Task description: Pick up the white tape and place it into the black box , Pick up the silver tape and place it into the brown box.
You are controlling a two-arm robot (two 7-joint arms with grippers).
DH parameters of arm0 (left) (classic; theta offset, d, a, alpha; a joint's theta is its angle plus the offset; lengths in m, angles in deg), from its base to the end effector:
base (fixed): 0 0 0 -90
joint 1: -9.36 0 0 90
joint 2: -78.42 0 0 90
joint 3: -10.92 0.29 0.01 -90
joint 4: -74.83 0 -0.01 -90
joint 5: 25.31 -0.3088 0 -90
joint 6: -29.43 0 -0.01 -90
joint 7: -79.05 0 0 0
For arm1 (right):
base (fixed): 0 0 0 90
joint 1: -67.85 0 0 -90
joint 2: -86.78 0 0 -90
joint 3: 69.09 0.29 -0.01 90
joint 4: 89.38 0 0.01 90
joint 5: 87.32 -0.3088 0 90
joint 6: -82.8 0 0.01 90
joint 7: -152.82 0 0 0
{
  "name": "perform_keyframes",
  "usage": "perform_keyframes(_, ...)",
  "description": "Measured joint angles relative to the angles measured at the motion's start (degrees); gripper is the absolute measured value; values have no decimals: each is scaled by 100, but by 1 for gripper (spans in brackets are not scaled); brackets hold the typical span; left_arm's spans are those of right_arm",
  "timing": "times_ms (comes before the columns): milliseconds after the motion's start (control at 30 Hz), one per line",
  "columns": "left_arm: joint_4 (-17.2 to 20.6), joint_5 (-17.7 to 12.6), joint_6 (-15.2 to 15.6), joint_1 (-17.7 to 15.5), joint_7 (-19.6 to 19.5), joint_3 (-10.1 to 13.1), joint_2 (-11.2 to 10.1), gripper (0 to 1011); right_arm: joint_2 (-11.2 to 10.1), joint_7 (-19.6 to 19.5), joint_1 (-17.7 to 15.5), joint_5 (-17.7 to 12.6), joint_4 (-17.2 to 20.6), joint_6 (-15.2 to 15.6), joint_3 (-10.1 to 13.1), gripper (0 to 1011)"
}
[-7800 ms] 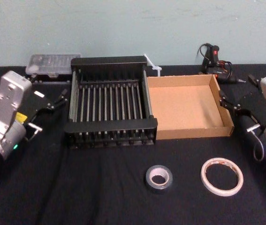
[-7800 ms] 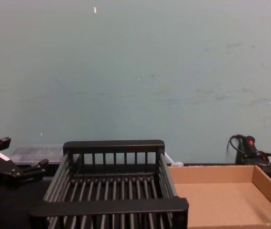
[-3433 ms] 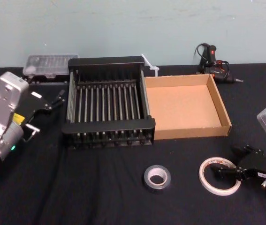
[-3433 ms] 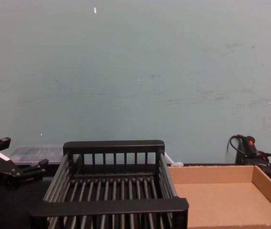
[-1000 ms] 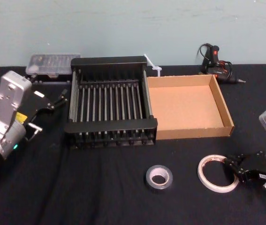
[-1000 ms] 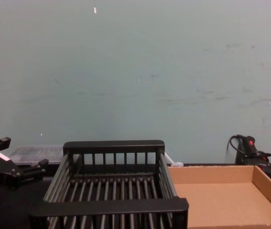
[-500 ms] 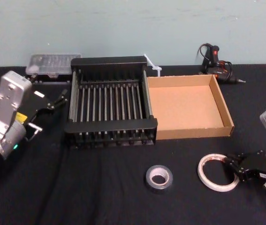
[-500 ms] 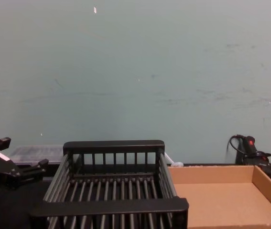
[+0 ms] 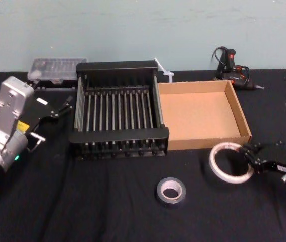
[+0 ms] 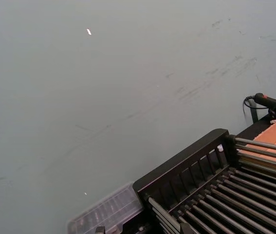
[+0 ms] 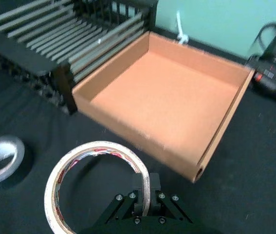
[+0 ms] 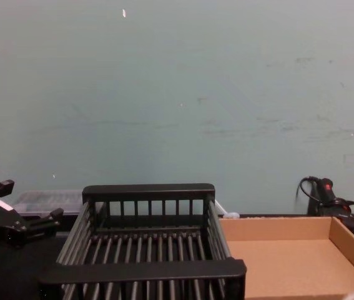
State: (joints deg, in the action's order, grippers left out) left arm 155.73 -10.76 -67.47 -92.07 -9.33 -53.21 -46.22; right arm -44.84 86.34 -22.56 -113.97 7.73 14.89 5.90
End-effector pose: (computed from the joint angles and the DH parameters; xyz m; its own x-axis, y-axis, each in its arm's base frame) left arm 0.3581 0.0826 -0.3023 0.2924 0.8803 0.3736 -0.9552 0.2874 0.0705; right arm 0.3138 -0.1107 -0.2569 0.6147 -0.7881 0.0330 0.6938 0.5202 -0.4980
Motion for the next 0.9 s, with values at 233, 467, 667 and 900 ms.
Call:
perform_keyframes(233,0,0,0,0,0,0,0,1001,191,-109,351,75,-71,-21,-101,93)
perform_keyframes(467,0,0,0,0,0,0,0,1001,428,-133,859,301,-213,-51,-314,93)
perform_keyframes(667,0,0,0,0,0,0,0,1001,622,-89,1229,473,-395,-106,-481,93)
perform_keyframes(900,0,0,0,0,0,0,0,1001,906,17,1729,694,-663,-170,-734,93)
